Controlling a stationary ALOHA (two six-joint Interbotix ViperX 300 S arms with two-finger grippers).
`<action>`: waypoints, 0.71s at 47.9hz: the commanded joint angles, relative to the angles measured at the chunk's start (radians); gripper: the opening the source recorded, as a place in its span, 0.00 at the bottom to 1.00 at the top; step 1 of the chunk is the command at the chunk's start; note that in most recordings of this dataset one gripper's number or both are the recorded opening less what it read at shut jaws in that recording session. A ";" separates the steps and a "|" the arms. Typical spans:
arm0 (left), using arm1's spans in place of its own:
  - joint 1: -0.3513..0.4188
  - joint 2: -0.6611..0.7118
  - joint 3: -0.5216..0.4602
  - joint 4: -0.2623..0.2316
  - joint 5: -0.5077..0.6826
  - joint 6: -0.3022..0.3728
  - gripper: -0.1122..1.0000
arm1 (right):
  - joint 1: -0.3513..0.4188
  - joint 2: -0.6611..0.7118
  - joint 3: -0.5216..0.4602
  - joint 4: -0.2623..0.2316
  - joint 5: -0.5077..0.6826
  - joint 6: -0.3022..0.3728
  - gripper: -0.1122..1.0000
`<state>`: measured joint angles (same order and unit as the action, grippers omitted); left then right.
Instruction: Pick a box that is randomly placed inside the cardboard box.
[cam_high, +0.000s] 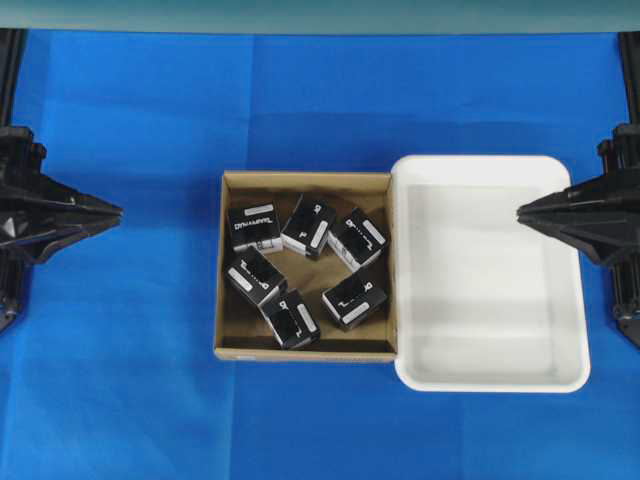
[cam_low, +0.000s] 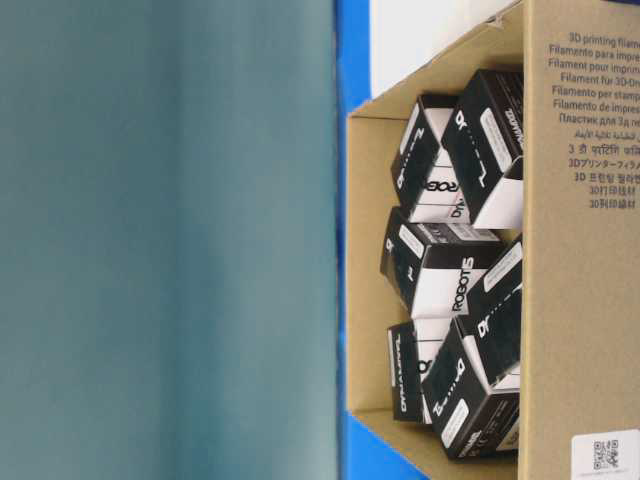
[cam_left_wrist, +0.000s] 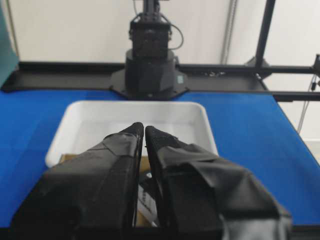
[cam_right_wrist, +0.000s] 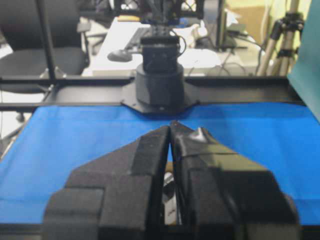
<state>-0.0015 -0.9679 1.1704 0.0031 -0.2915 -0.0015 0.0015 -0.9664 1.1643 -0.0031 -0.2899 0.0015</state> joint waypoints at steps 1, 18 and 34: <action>0.014 0.014 -0.035 0.011 0.028 -0.020 0.23 | -0.008 0.012 -0.006 0.008 -0.003 0.006 0.23; 0.011 0.002 -0.109 0.012 0.178 -0.028 0.04 | -0.021 0.017 -0.126 0.075 0.313 0.160 0.08; 0.011 0.011 -0.132 0.012 0.229 -0.031 0.04 | -0.040 0.175 -0.434 0.061 0.822 0.193 0.08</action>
<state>0.0092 -0.9649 1.0707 0.0123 -0.0675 -0.0307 -0.0291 -0.8406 0.8207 0.0660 0.4326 0.1963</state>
